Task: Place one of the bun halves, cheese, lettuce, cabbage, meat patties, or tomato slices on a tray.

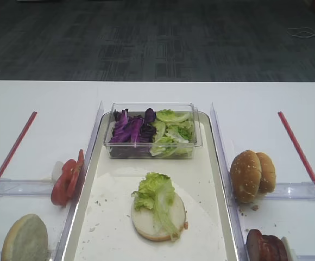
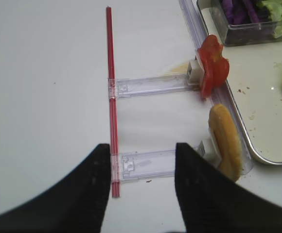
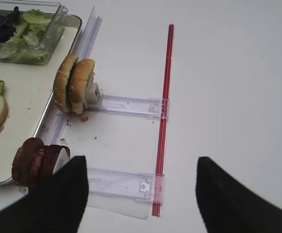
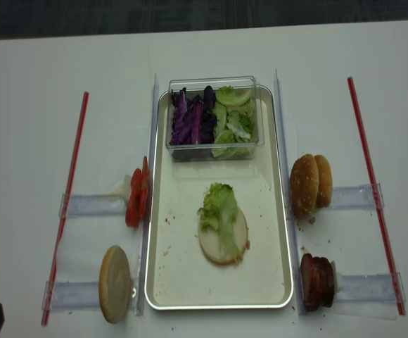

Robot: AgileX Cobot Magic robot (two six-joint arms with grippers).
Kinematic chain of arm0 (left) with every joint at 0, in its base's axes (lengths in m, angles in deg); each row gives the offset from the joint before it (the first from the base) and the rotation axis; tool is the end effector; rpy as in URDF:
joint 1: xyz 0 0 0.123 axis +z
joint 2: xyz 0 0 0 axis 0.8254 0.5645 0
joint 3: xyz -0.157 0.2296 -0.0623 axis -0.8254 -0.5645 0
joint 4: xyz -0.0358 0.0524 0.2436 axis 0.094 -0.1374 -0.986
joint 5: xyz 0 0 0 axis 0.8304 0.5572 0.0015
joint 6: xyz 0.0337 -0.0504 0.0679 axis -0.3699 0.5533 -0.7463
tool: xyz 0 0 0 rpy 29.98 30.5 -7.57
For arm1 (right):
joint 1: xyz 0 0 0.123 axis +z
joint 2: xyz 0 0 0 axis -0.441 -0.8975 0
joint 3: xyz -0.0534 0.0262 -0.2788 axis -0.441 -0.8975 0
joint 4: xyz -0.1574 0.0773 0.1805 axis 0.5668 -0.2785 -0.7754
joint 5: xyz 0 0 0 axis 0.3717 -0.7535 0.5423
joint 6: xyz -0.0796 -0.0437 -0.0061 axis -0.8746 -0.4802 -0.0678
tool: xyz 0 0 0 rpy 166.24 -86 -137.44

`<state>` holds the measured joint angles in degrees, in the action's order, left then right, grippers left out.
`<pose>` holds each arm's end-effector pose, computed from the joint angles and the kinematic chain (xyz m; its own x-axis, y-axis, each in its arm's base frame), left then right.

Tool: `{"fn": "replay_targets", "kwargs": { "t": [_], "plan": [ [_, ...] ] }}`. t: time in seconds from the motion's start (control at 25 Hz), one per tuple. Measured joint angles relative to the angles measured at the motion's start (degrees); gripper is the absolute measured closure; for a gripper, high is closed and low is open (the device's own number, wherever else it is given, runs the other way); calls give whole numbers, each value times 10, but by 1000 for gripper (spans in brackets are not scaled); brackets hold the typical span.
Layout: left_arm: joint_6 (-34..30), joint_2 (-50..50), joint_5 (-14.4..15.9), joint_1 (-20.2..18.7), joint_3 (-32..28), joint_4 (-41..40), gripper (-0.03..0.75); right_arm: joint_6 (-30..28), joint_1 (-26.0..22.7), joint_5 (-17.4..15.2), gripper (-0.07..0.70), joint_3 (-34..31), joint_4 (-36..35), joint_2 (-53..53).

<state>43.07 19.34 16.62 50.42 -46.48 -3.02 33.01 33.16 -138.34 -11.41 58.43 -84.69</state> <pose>-0.0112 0.0048 0.2629 -0.5607 0.0171 -0.8279 0.0383 0.9993 -0.0053 -0.0090 -0.0001 0.2616 -0.5436 -0.0766 -0.8358 -0.1371 0.9906 -0.0017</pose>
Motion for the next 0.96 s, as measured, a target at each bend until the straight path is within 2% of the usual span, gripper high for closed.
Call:
{"fn": "replay_targets", "kwargs": {
  "t": [0.96],
  "plan": [
    [0,0,0,0,0,0,419,0,0,0,141,0,0,0]
  ]
}}
